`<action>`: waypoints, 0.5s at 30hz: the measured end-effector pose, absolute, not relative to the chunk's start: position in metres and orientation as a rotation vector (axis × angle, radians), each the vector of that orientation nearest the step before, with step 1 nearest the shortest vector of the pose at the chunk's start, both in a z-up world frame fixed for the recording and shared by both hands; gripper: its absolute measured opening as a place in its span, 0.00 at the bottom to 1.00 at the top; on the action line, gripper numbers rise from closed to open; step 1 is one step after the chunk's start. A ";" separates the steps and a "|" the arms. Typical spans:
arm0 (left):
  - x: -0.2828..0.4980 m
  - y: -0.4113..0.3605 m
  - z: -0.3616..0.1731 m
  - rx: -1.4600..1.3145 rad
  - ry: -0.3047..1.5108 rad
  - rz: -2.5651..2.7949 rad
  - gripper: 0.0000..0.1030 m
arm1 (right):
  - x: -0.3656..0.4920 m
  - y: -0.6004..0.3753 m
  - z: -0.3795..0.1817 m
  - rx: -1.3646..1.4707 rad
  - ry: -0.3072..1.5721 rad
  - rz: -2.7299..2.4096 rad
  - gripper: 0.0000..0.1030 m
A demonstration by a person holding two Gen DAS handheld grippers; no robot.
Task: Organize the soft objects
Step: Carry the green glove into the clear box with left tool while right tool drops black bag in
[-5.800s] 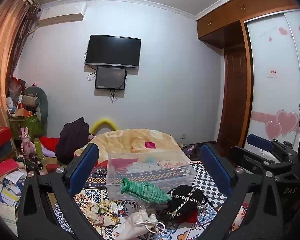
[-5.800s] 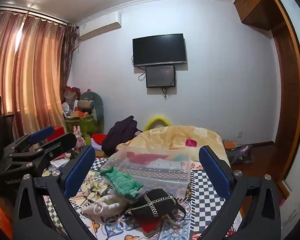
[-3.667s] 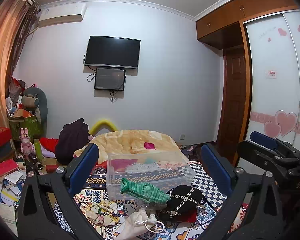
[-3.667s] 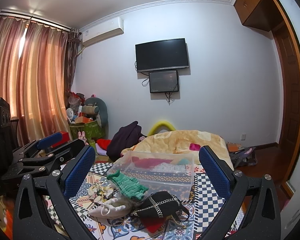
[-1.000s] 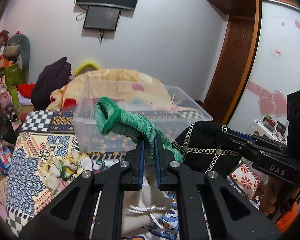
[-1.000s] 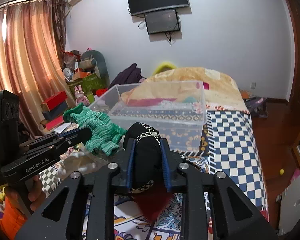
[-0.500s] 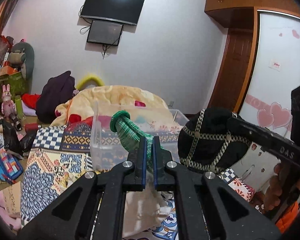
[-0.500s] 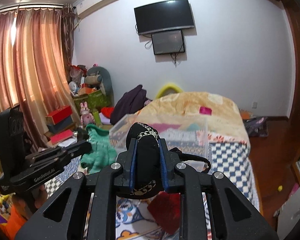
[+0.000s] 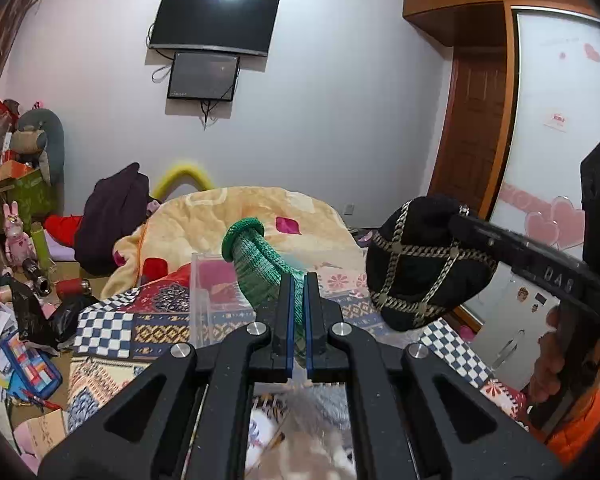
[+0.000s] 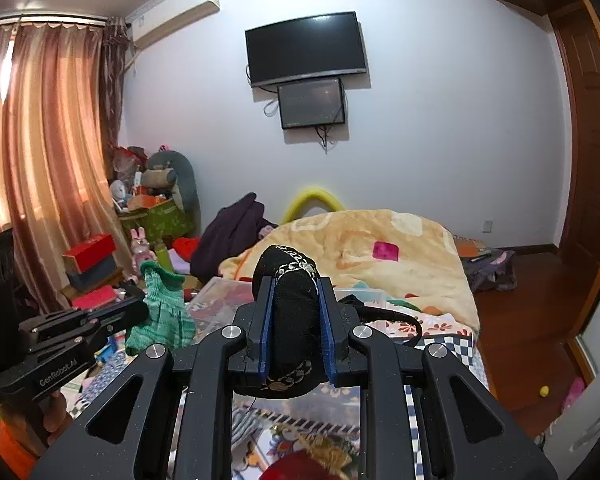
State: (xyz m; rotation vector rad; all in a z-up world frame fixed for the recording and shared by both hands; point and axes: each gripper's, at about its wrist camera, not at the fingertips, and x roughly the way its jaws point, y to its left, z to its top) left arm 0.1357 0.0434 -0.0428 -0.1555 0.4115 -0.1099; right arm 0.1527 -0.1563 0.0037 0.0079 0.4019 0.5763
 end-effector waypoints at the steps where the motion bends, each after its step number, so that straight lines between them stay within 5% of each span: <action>1: 0.143 0.043 -0.043 -0.163 0.424 -0.115 0.03 | 0.155 -0.154 0.002 0.008 0.409 0.575 0.18; 15: 0.222 0.052 -0.075 -0.170 0.635 -0.106 0.03 | 0.201 -0.131 -0.036 -0.045 0.576 0.581 0.18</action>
